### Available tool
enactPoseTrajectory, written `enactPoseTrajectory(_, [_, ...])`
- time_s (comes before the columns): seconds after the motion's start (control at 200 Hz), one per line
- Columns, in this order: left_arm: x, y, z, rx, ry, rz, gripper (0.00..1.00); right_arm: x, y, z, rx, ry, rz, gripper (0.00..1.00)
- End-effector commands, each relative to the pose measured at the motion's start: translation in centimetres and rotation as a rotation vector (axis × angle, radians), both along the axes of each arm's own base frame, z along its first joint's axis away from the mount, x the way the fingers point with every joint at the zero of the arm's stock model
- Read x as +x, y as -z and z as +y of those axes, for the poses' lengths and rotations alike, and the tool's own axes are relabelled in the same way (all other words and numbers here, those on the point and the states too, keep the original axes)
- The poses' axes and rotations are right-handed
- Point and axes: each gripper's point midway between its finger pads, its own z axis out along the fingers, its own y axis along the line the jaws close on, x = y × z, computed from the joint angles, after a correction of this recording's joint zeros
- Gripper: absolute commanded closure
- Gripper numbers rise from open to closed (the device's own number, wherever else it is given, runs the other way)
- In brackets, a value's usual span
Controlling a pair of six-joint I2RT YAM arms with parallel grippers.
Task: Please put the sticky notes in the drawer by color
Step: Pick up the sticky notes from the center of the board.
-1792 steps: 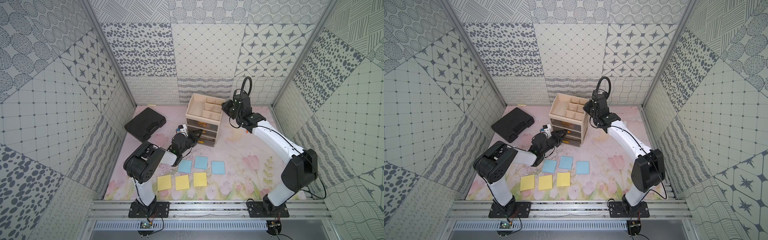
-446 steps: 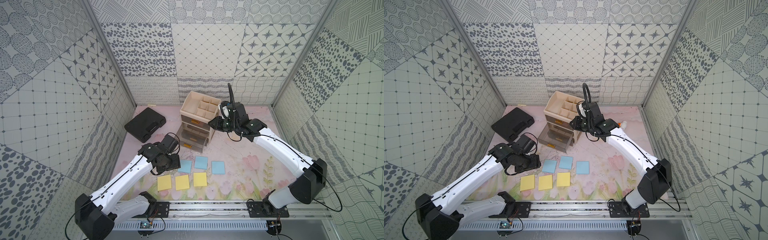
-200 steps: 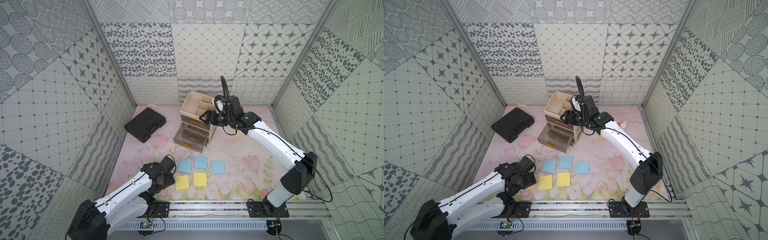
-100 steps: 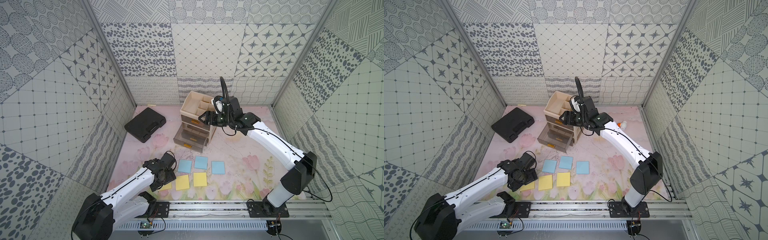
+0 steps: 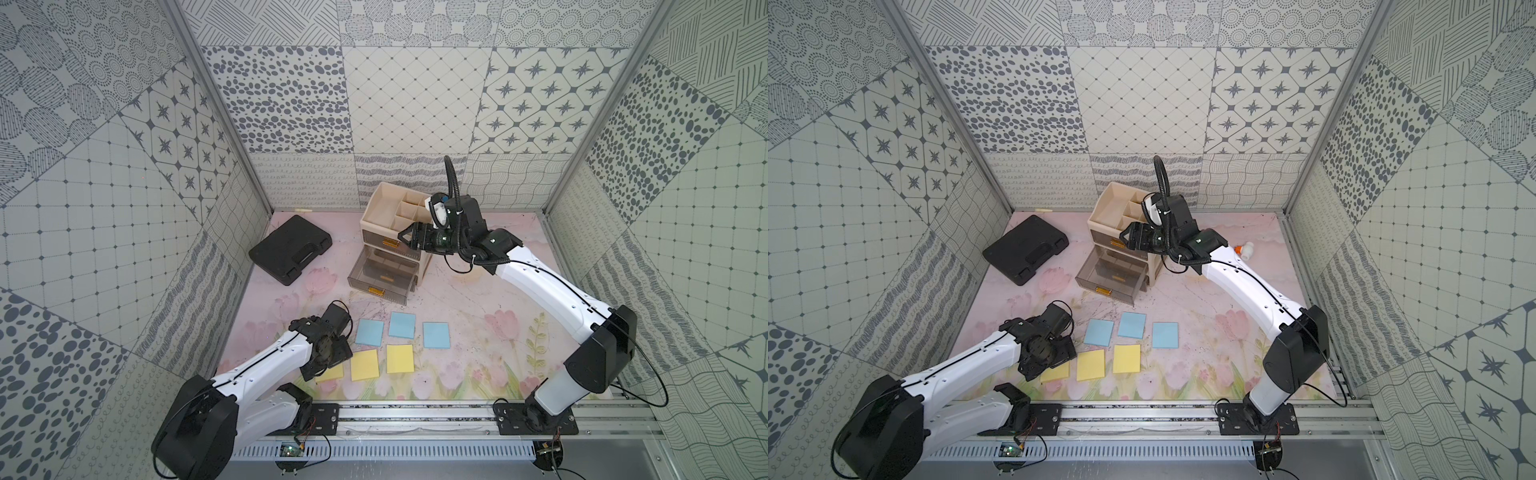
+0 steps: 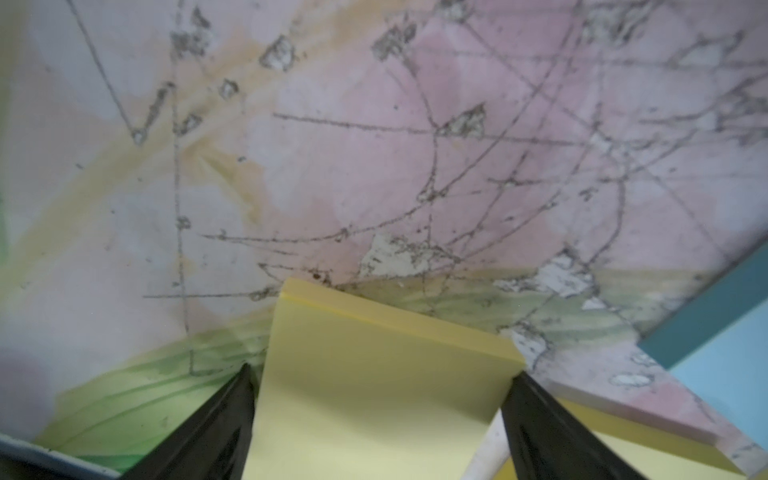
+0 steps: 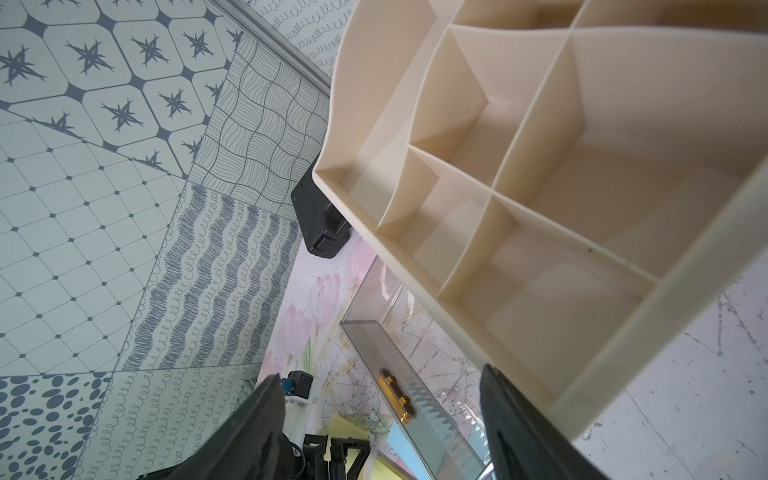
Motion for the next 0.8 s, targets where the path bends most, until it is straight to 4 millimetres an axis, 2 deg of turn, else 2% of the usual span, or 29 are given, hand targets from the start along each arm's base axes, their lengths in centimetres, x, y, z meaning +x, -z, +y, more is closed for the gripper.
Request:
enactPoseTrajectory(0.0, [0.0,0.7,-0.4,-0.012,0.034,0.028,0.06,0.7,0.8,-1.1,-0.019,0.06,0.005,0.22])
enactPoseTrajectory(0.195, [0.1,1.1,-0.6,-0.013,0.031,0.049,0.07,0.6,1.1,-1.2,-0.013,0.065,0.011,0.22])
enactPoseTrajectory(0.32, [-0.2,1.4,-0.8,-0.023,0.02,0.069,0.14,0.5,1.2,-1.5,-0.007,0.072,0.013,0.22])
enactPoseTrajectory(0.46, [-0.5,0.8,-0.3,-0.012,-0.011,0.057,0.22,0.5,1.1,-1.9,0.002,0.08,0.008,0.22])
enactPoseTrajectory(0.795, [-0.6,-0.7,0.3,0.007,-0.033,0.045,0.3,0.6,0.6,-2.0,0.022,0.086,0.009,0.21])
